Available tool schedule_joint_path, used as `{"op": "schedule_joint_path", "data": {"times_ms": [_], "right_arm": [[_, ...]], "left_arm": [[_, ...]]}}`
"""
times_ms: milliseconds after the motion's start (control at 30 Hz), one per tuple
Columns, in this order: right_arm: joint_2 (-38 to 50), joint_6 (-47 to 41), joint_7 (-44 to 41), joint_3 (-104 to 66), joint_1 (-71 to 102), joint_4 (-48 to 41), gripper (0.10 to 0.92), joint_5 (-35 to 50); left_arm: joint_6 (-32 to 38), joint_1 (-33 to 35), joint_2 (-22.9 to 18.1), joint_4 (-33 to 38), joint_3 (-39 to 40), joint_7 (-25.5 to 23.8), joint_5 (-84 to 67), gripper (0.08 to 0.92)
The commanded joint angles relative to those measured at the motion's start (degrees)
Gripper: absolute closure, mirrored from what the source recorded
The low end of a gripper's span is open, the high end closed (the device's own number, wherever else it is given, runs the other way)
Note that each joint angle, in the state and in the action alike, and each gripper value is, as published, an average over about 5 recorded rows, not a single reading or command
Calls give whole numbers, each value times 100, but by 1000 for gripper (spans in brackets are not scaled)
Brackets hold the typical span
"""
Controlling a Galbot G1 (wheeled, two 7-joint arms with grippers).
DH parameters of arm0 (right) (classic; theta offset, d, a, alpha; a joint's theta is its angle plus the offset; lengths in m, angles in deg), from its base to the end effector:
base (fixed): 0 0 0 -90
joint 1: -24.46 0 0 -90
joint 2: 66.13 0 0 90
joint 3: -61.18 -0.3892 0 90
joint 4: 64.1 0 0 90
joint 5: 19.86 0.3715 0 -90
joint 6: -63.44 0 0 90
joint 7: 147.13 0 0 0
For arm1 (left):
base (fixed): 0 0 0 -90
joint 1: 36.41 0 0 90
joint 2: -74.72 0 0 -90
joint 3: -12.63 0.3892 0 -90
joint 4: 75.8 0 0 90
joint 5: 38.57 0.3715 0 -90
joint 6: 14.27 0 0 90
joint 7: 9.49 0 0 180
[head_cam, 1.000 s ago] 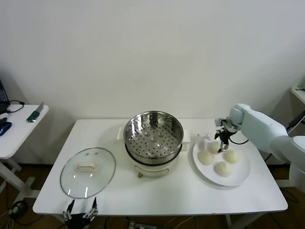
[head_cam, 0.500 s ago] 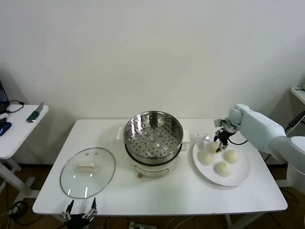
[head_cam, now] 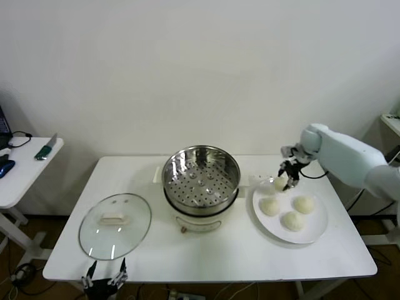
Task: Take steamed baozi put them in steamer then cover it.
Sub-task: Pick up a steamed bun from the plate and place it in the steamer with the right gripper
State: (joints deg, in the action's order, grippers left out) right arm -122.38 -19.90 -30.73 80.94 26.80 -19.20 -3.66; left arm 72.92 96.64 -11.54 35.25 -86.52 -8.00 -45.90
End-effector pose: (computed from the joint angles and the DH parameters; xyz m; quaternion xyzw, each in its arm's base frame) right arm 0.6753 -0.1572 -0.1163 0.5380 -0.4960 0.5777 0.3617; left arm 0.0784 0.0717 -0.4175 0.0750 -0.9752 -0.0084 0.2079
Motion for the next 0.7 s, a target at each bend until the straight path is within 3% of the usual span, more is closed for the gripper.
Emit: {"op": "schedule_joint_path", "data": {"times_ms": [33,200,433,700], "right_arm": [[-26,1091,-138,1263,-2100,1022,385,440],[-427,1949,-94,1332,-2818,1418,382,521],[-1051,2419,169,1252,-2928,2093,382,403],[-1863,2718,430,949,-2009,1586,381,-458]], "left_arm": [[4,9,13,13,-2,11,-5,177],[-13,10,31,44,8,63,-21,177],[-43,-22,87,68,18,62,-46,177],[-54,-53,174,116,-33,1,-140,177]]}}
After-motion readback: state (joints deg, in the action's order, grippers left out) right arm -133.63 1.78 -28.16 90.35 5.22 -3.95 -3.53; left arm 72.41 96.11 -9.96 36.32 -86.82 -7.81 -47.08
